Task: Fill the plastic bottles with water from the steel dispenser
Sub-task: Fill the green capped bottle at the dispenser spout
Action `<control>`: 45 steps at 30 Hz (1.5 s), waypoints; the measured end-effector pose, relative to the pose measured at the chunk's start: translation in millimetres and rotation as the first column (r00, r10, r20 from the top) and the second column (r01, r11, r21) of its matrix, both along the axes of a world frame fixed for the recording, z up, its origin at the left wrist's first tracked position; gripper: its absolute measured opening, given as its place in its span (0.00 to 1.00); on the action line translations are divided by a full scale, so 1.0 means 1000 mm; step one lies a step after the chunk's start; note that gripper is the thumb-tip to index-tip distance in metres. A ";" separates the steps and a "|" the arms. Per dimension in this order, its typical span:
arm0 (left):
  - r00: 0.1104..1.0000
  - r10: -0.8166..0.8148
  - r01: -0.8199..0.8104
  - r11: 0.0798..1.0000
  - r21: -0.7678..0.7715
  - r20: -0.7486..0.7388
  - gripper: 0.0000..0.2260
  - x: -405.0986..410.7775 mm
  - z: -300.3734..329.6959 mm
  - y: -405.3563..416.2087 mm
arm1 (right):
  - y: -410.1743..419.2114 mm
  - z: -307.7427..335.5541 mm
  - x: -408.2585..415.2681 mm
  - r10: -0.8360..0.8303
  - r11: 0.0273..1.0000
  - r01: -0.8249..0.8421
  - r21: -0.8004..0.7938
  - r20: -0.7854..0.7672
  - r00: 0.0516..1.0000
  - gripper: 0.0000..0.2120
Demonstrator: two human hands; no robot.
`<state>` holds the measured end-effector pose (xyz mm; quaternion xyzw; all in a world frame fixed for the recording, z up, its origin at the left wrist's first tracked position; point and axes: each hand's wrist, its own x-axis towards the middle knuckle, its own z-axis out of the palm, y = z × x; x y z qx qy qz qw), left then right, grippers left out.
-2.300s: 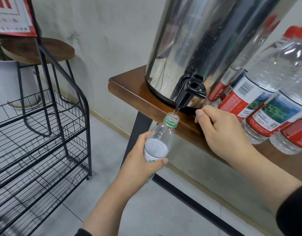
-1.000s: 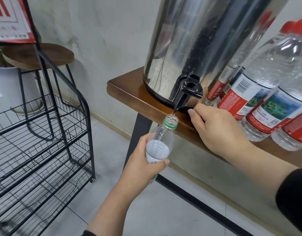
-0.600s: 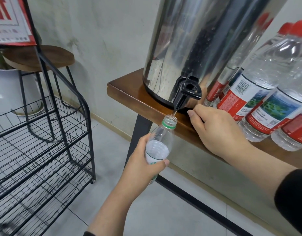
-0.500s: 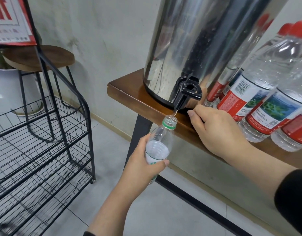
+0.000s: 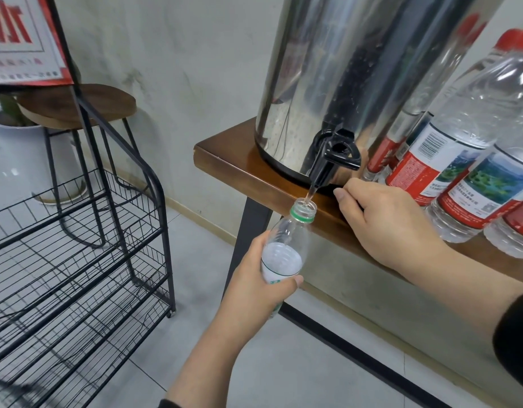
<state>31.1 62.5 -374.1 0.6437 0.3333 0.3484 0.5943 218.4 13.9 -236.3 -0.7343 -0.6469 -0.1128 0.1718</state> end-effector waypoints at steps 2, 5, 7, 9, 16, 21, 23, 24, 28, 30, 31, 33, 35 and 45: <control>1.000 -0.002 0.002 1.000 0.001 -0.003 0.32 0.000 0.000 0.000 | 0.000 0.000 0.000 0.000 1.000 0.000 0.000 0.004 1.000 0.17; 1.000 0.000 0.000 1.000 0.007 -0.010 0.33 0.000 0.001 0.000 | 0.000 0.001 -0.001 -0.007 1.000 0.007 -0.009 -0.001 1.000 0.17; 1.000 -0.001 0.001 1.000 0.010 -0.009 0.33 0.000 0.001 0.000 | 0.000 0.001 -0.001 -0.006 1.000 0.006 -0.011 -0.001 1.000 0.17; 1.000 -0.002 0.002 1.000 0.010 -0.006 0.32 0.000 0.001 0.000 | 0.000 0.000 -0.001 -0.002 1.000 0.002 -0.012 0.001 1.000 0.17; 1.000 0.001 -0.001 1.000 0.016 -0.022 0.32 -0.001 0.002 -0.001 | -0.001 0.001 -0.001 -0.004 1.000 0.004 -0.022 0.009 1.000 0.18; 1.000 -0.004 0.004 1.000 0.013 -0.029 0.33 -0.001 0.003 0.000 | 0.000 0.001 -0.002 0.006 1.000 -0.006 -0.012 0.010 1.000 0.17; 1.000 -0.002 0.003 1.000 0.008 -0.025 0.33 -0.001 0.003 0.000 | 0.000 0.001 -0.002 0.010 1.000 -0.010 -0.008 0.005 1.000 0.17; 1.000 -0.001 0.001 1.000 0.006 -0.023 0.33 -0.001 0.003 0.000 | 0.000 0.001 -0.002 0.011 1.000 -0.011 -0.008 0.004 1.000 0.18; 1.000 0.000 0.000 1.000 0.019 -0.023 0.33 -0.001 0.005 0.000 | 0.000 0.000 -0.001 0.011 1.000 -0.011 0.000 0.015 1.000 0.18; 1.000 -0.004 0.004 1.000 0.017 -0.024 0.32 -0.001 0.006 0.000 | 0.000 -0.001 0.000 0.011 1.000 -0.011 0.005 0.021 1.000 0.18; 1.000 -0.005 0.005 1.000 0.015 -0.025 0.32 -0.002 0.006 -0.001 | 0.001 -0.001 0.000 0.010 1.000 -0.011 0.005 0.022 1.000 0.18; 1.000 -0.005 0.005 1.000 0.011 -0.023 0.33 -0.002 0.006 -0.001 | 0.001 -0.001 0.000 0.008 1.000 -0.008 -0.001 0.022 1.000 0.18; 1.000 -0.006 0.007 1.000 0.012 -0.028 0.33 -0.002 0.007 -0.002 | 0.001 -0.001 0.000 0.012 1.000 -0.012 -0.001 0.023 1.000 0.17; 1.000 -0.004 0.004 1.000 0.008 -0.023 0.33 -0.001 0.006 -0.001 | 0.000 0.000 0.000 0.012 1.000 -0.012 -0.005 0.015 1.000 0.17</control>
